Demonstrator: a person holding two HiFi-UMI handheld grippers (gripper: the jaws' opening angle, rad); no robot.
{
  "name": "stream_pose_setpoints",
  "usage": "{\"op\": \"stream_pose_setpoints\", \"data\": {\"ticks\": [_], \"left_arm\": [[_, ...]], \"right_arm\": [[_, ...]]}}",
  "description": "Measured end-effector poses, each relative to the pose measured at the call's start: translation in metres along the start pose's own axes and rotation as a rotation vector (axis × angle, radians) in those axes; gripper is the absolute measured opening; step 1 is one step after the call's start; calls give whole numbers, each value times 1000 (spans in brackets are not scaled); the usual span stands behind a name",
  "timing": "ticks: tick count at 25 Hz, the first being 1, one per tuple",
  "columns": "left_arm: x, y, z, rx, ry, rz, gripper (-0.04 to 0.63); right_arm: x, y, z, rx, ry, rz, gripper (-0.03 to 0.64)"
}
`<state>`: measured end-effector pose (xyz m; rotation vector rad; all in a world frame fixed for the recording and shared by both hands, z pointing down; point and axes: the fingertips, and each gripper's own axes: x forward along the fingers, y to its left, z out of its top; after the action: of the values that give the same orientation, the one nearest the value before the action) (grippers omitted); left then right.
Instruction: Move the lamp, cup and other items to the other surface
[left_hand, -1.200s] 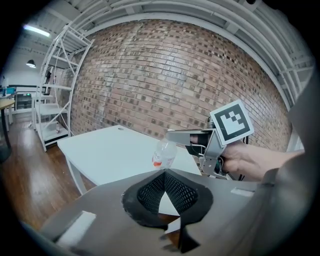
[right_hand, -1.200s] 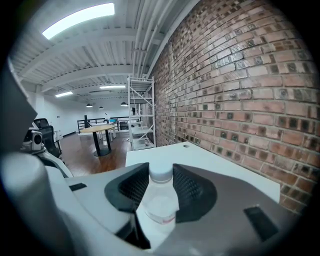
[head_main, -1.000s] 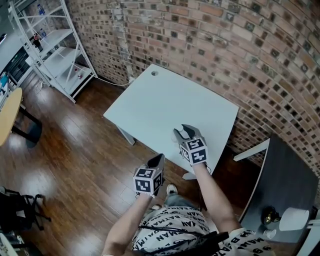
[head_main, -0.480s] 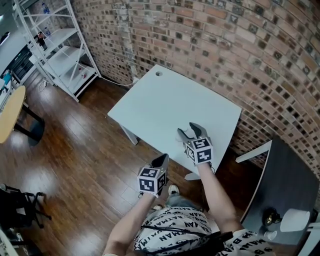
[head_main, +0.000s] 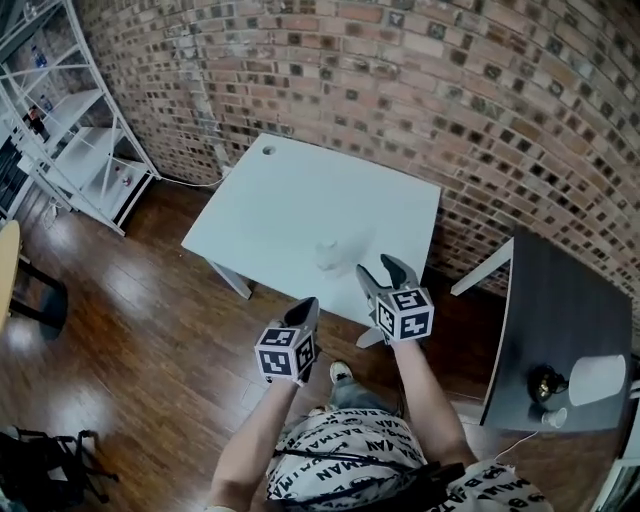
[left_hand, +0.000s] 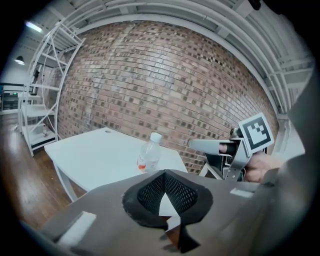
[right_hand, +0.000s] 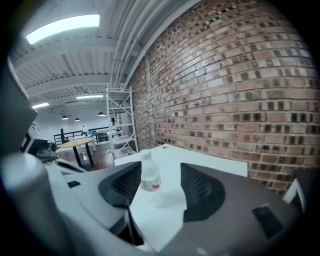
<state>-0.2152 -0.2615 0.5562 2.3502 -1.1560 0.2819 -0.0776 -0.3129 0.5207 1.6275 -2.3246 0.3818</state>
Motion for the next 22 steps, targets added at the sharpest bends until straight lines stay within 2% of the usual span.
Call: {"op": "stream_pose_setpoints", "data": {"ticks": [8, 10, 12, 15, 19, 22], "left_arm": [[-4, -76, -33, 72, 95, -196, 0], [-5, -100, -47, 91, 112, -240, 0], [-5, -128, -62, 110, 134, -296, 0], [-6, -176, -85, 144, 177, -405, 0], [-3, -251, -114, 222, 240, -582, 0], [0, -301, -129, 272, 259, -661, 0]], "right_arm": [[-118, -27, -90, 208, 49, -217, 262], [-152, -32, -109, 251, 50, -276, 314], [-186, -39, -126, 281, 50, -340, 314], [-243, -52, -149, 328, 41, -464, 314], [-330, -80, -179, 406, 5, -679, 314], [-386, -103, -200, 451, -15, -784, 314]]}}
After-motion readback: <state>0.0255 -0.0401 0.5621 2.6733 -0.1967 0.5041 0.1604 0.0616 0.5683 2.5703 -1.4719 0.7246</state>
